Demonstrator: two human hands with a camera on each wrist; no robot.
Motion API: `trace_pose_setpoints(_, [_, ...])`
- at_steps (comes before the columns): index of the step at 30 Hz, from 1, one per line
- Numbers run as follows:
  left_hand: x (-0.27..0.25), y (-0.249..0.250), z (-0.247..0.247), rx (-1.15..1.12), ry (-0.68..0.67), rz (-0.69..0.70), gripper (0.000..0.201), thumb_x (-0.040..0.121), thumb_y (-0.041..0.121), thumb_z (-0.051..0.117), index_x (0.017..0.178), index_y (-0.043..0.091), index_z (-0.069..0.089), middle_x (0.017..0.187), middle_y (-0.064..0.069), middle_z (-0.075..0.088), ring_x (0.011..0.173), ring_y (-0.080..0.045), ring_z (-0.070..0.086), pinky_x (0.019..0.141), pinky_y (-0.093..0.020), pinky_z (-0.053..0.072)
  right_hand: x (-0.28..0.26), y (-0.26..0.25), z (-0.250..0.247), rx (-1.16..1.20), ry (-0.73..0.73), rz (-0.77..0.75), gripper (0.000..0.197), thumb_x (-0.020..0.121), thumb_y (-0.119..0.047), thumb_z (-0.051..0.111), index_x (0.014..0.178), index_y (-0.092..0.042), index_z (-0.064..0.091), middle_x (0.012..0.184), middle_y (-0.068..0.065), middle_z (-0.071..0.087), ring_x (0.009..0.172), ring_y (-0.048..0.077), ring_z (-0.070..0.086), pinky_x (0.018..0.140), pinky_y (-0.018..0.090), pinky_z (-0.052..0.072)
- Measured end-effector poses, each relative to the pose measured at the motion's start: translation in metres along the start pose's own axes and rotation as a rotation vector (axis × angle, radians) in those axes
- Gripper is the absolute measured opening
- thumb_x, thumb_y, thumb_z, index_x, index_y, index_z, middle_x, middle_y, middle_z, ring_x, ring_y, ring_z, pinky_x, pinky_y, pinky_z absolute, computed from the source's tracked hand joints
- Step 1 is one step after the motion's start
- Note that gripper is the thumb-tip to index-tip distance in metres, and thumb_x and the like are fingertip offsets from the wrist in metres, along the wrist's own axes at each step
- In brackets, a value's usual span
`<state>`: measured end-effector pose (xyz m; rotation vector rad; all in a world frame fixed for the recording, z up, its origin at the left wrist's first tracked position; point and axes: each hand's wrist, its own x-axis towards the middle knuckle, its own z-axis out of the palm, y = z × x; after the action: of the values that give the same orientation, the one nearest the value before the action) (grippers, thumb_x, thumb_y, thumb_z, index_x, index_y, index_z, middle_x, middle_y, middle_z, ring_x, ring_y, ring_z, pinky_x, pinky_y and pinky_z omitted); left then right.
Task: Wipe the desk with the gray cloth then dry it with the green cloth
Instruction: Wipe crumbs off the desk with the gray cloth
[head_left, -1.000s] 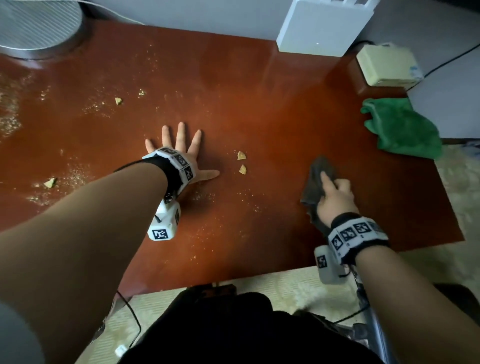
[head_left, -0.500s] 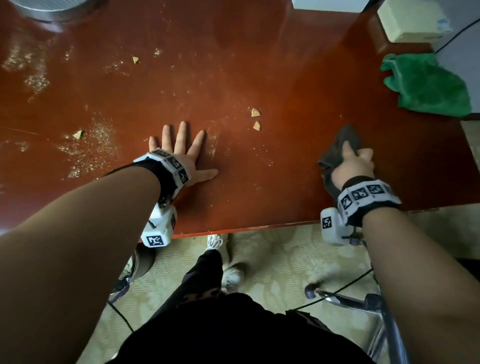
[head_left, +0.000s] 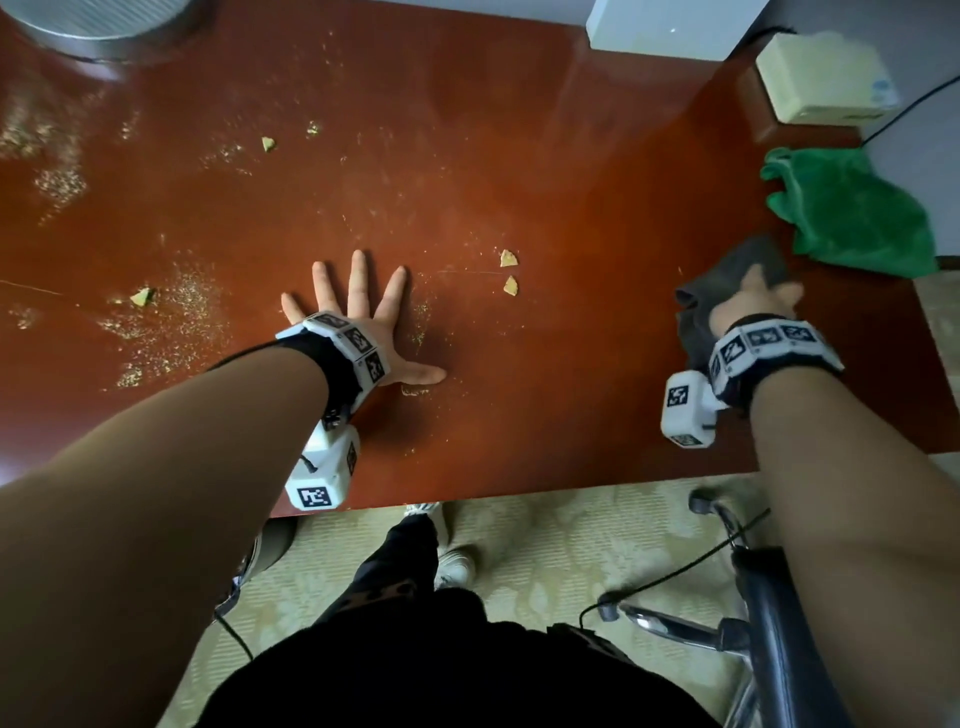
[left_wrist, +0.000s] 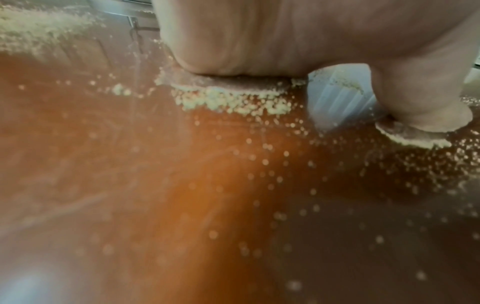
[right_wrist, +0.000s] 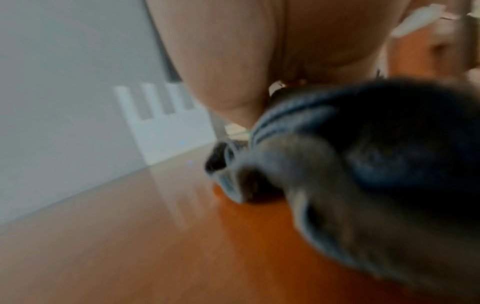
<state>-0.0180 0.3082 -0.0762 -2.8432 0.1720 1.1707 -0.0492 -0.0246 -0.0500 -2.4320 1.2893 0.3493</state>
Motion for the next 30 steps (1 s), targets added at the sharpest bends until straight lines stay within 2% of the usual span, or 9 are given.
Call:
trace_pose_setpoints(3, [0.001,0.000,-0.001,0.005,-0.017,-0.002,0.123,0.057,0.089,0.048,0.137,0.042,-0.032,0.145,0.002,-0.043,0.138,-0.039,-0.027,0.109,-0.065,-0.001,0.002,-0.014,0.011,-0.138,-0.077,-0.038,0.062,0.093,-0.007,0.044,0.149,-0.020,0.019,0.149,0.016,0.017,0.135,0.038,0.026,0.111,0.047,0.029])
trace_pose_setpoints(8, [0.000,0.001,-0.001,0.007,-0.025,-0.013,0.124,0.056,0.089,0.048,0.136,0.043,-0.033,0.145,0.002,-0.044,0.138,-0.038,-0.028,0.110,-0.065,-0.001,-0.061,-0.036,0.052,-0.126,-0.270,-0.658,0.059,0.090,0.000,0.039,0.141,-0.031,0.038,0.146,0.001,0.025,0.130,0.028,0.034,0.109,0.032,0.030])
trace_pose_setpoints(11, [-0.001,0.001,-0.001,0.010,-0.026,-0.009,0.123,0.056,0.089,0.048,0.137,0.043,-0.032,0.145,0.002,-0.043,0.138,-0.038,-0.028,0.110,-0.065,-0.001,-0.082,-0.030,0.066,-0.181,-0.419,-0.857,0.056,0.092,0.000,0.037,0.141,-0.028,0.039,0.139,0.001,0.031,0.120,0.023,0.042,0.103,0.027,0.034])
trace_pose_setpoints(15, [0.000,0.001,0.000,0.013,-0.017,-0.008,0.123,0.056,0.089,0.047,0.137,0.043,-0.032,0.146,0.002,-0.042,0.138,-0.038,-0.027,0.110,-0.065,-0.001,-0.054,-0.015,0.031,0.025,-0.249,-0.678,0.053,0.093,0.002,0.038,0.140,-0.023,0.041,0.132,0.012,0.035,0.116,0.028,0.046,0.103,0.022,0.028])
trace_pose_setpoints(18, [0.002,0.000,0.001,0.009,-0.007,-0.002,0.123,0.055,0.090,0.047,0.136,0.043,-0.032,0.146,0.002,-0.042,0.138,-0.038,-0.027,0.110,-0.065,-0.001,-0.016,0.003,0.009,0.029,-0.013,-0.334,0.057,0.093,-0.001,0.039,0.145,-0.025,0.032,0.141,0.011,0.027,0.120,0.034,0.044,0.105,0.033,0.034])
trace_pose_setpoints(21, [0.002,0.000,0.002,0.005,-0.003,-0.005,0.124,0.054,0.090,0.047,0.137,0.043,-0.032,0.145,0.002,-0.043,0.138,-0.038,-0.027,0.109,-0.066,-0.002,-0.003,0.010,0.012,0.019,-0.029,0.003,0.059,0.094,-0.008,0.043,0.147,-0.023,0.023,0.146,0.012,0.022,0.127,0.037,0.036,0.107,0.045,0.035])
trace_pose_setpoints(24, [0.004,-0.001,0.002,0.002,-0.005,-0.003,0.125,0.053,0.090,0.048,0.136,0.043,-0.032,0.145,0.002,-0.043,0.138,-0.039,-0.027,0.109,-0.066,-0.001,-0.023,0.003,0.029,-0.042,-0.071,-0.239,0.056,0.092,-0.007,0.044,0.144,-0.025,0.031,0.143,0.008,0.027,0.126,0.036,0.038,0.105,0.043,0.037])
trace_pose_setpoints(27, [0.005,0.000,-0.002,-0.004,-0.012,-0.007,0.126,0.052,0.090,0.049,0.136,0.044,-0.033,0.145,0.002,-0.043,0.138,-0.040,-0.026,0.108,-0.066,0.001,-0.056,-0.006,0.048,-0.055,-0.245,-0.603,0.044,0.094,-0.009,0.041,0.137,-0.021,0.043,0.131,0.002,0.038,0.123,0.027,0.043,0.098,0.024,0.033])
trace_pose_setpoints(30, [0.008,0.003,-0.007,-0.001,-0.028,-0.015,0.128,0.051,0.089,0.052,0.136,0.044,-0.033,0.145,0.002,-0.044,0.138,-0.041,-0.026,0.108,-0.066,0.001,-0.055,-0.011,0.045,-0.067,-0.295,-0.720,0.053,0.091,0.002,0.038,0.139,-0.021,0.044,0.132,0.006,0.036,0.118,0.024,0.044,0.097,0.017,0.028])
